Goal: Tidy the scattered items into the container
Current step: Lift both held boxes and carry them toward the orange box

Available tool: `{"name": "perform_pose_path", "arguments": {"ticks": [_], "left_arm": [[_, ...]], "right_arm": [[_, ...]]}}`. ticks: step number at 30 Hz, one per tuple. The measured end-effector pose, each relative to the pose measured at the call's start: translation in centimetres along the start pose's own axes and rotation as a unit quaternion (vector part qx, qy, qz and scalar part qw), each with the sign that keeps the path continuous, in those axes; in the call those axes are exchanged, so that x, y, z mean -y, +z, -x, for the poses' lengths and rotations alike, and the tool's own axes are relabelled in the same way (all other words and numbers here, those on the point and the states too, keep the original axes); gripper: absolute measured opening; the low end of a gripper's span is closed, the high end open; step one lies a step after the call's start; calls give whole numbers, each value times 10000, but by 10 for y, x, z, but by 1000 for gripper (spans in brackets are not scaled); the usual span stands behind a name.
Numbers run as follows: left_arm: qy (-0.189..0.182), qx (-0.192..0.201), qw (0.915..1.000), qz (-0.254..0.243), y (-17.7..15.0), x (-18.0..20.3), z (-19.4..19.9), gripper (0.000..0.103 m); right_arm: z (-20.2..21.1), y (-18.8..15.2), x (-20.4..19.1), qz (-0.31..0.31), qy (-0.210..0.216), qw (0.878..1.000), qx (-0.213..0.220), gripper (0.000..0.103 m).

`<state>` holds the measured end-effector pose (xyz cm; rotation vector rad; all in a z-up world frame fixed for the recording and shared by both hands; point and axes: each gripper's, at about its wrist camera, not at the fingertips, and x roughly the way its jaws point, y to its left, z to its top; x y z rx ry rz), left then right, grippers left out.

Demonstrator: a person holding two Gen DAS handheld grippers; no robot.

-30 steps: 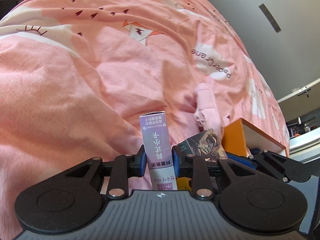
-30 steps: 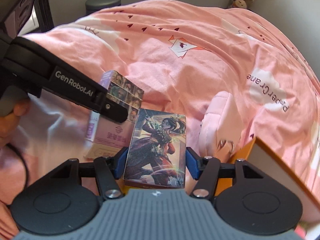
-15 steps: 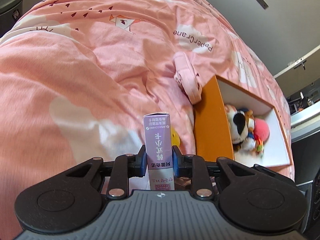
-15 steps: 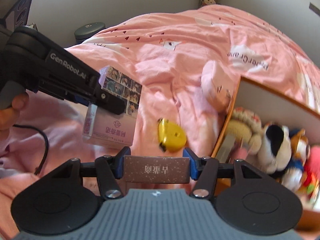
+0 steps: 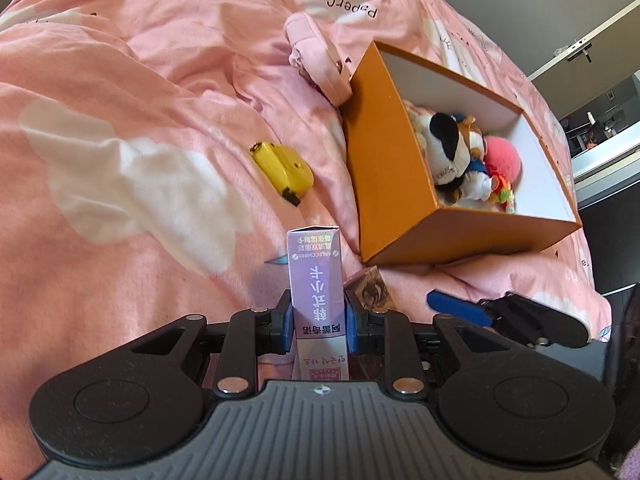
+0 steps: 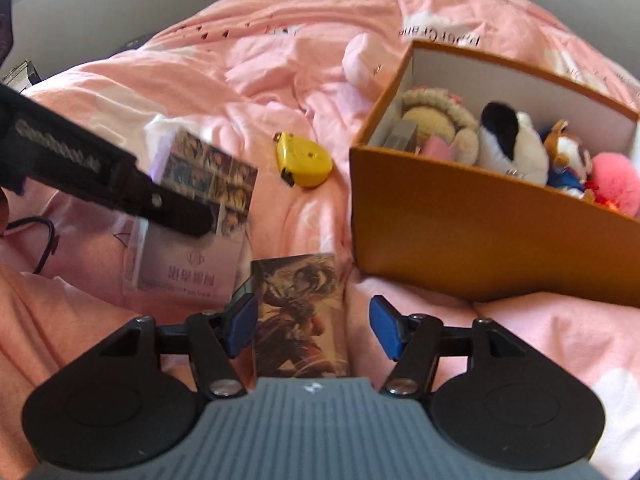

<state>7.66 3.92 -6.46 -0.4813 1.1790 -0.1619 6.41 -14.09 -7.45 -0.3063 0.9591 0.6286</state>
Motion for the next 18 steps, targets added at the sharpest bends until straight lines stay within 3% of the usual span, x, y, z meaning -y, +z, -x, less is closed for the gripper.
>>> {"name": "perform_pose_path", "arguments": {"ticks": [5,11,15,18], "left_arm": [[99,7,9999,29,-4,-1,0,28],[175,-14,9998,49,-4,-4,-4,28],[202,-43,9998,60,-3,-6,-8,28],[193,-49,9998,62,-3,-6,-9,28]], "right_arm": [[-6,-1,-13,295,352,9989,-101,60],[-28,-3,-18,321,155,9989,-303,62],[-40,-6,-20,402,30,9983,-432,71],[-48,-7,-17,347,-104,9984,-439,70]]}}
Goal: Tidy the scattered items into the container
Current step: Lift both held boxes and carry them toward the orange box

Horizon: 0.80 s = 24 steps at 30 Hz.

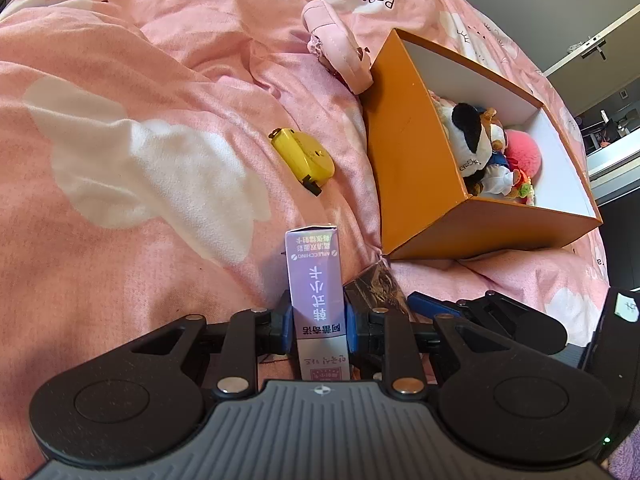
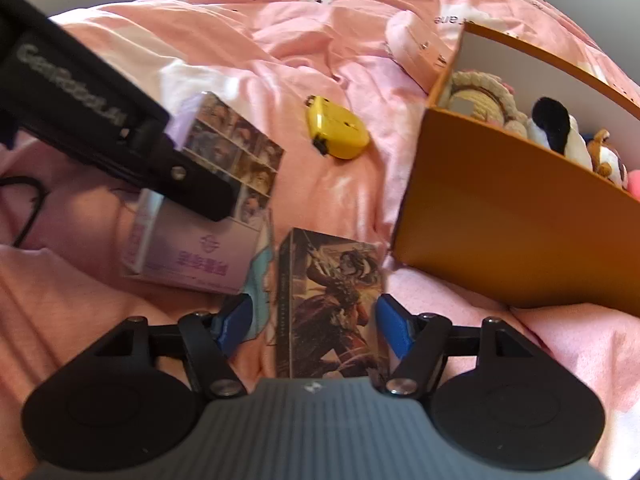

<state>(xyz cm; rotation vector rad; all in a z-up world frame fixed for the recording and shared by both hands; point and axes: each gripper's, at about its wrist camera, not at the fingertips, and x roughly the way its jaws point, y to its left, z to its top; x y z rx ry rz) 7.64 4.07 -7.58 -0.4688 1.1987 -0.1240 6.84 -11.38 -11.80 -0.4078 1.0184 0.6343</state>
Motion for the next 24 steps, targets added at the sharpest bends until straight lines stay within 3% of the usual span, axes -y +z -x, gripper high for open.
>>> {"name": "perform_pose_path", "arguments": {"ticks": [4,10,18,24], "left_arm": [[-14,-3,10000,25,0,0,0,28],[-7,-33,10000,-10,1,1,-3,28],[19,-158,9993,-347,0,15,-13,28],[-30,-90,9993,-370,0,17,-9,27]], "right_arm": [[8,0,8,-151,62,9998,151,50],[27,2,36,-763,276,9962,322,35],[23,11,27,-221,-89,9995,212,28],[34,7,42,-566,302,9976,261,26]]}}
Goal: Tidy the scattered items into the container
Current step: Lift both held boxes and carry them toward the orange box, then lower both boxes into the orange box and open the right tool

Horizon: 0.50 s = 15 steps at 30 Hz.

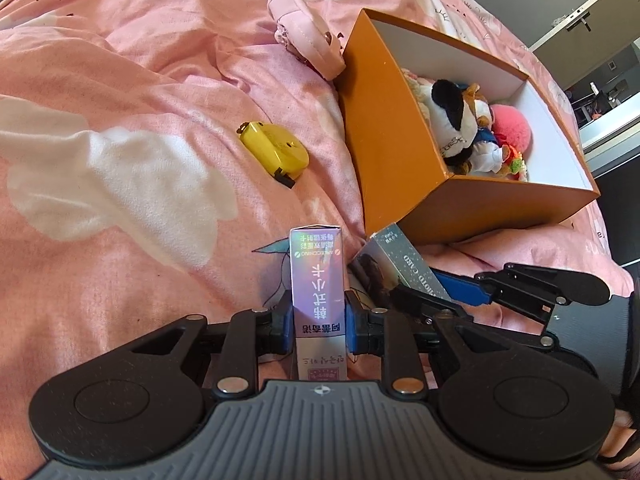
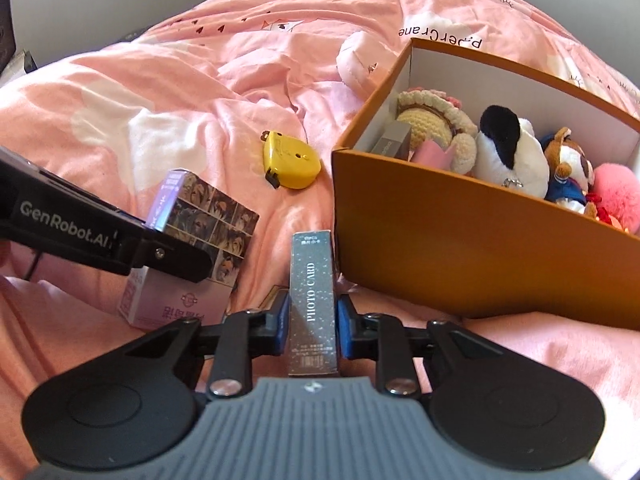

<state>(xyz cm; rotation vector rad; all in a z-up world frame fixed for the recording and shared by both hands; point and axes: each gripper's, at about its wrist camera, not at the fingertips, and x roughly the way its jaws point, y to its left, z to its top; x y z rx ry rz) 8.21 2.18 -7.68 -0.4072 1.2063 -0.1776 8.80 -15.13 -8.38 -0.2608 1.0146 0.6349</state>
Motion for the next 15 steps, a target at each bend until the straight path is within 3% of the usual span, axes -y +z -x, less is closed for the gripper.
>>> {"name": "perform_pose_path", "arguments": {"ticks": [7,11,15], "left_arm": [[-181,280,9994,96,11,0,22,27],[-495,489,9975,113,25,7,44,27],[-686,813,9941,-200,46,30,65,27]], "right_arm": [[47,1,18,-461,634,9960,437,25],[79,8,28,-679,743,9906,927,25],[107,22,39,-737,633,9842,1478,25]]}}
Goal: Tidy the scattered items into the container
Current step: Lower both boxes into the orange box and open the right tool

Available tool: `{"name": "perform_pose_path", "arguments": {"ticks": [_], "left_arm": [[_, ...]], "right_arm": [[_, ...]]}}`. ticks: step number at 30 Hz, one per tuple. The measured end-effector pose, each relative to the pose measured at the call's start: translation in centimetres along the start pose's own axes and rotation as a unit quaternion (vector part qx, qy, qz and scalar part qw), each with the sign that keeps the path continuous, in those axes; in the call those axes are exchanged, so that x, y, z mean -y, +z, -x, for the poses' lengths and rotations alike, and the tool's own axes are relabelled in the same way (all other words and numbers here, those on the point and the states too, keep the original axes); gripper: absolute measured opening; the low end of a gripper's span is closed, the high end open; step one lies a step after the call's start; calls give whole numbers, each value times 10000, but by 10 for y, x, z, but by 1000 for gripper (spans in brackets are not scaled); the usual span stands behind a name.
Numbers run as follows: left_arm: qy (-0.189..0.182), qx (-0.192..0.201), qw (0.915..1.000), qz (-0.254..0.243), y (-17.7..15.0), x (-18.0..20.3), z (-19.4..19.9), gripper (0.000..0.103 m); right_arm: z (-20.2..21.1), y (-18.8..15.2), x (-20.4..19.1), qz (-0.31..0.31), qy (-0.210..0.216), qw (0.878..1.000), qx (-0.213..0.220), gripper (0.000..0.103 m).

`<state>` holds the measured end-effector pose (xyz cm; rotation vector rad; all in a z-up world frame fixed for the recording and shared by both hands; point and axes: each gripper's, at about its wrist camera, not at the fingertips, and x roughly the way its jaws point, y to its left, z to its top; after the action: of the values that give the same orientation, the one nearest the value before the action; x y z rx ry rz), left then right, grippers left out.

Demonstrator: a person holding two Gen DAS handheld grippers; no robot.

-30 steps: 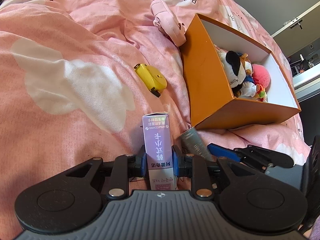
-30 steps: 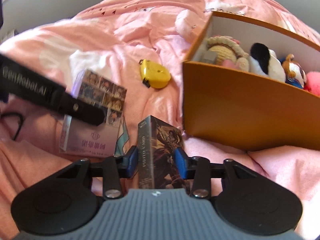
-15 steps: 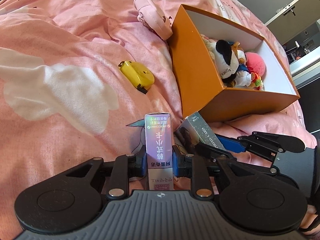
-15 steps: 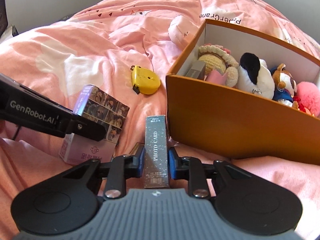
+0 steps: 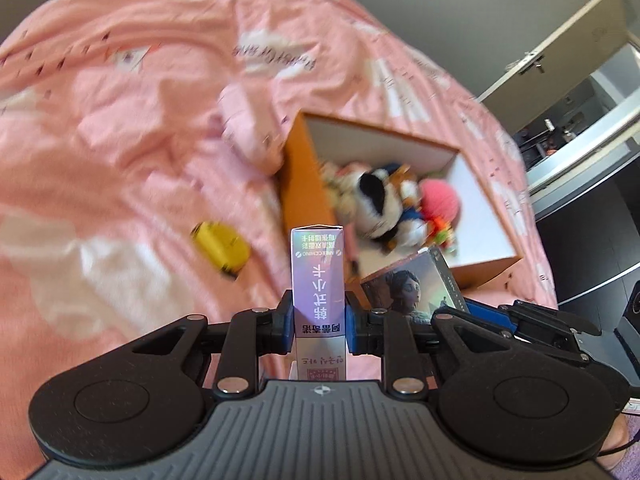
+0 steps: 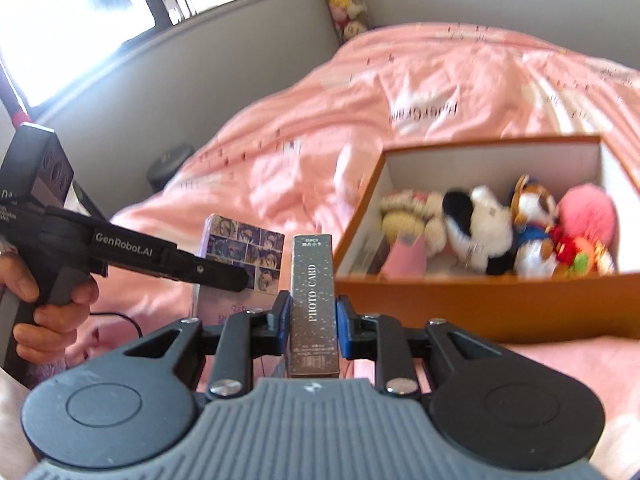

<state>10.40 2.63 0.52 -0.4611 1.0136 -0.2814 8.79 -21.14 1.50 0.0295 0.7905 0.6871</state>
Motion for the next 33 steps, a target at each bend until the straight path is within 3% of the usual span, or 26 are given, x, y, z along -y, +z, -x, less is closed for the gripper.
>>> {"name": "perform_pose_path", "arguments": {"ticks": [6,13,18,22,29,33], "left_arm": [[-260,243,9990,-261,32,32,-13,27],[-381,58,9988,-294,58,55,-64,27],[-357,-352,9986,-176,61,56,-110,27],[-98,-673,9974,-241,59,58,-136,27],[231,-1091,9933,-317,55,55,-158,28],[243,-1254,9913,-304,52,51,-162,28]], "right_arm": [[14,29,20,-64,-430,9973,597,25],[-3,41,61,-596,-759,9925,751,25],[-31,34,86,-909,-893,9907,487,25],[-51,27,102,-1077,-947,9895,199,25],[-73,21,112,-1120,-844,9899,-207,25],[-77,21,108,-946,-851,9912,-359,26]]}}
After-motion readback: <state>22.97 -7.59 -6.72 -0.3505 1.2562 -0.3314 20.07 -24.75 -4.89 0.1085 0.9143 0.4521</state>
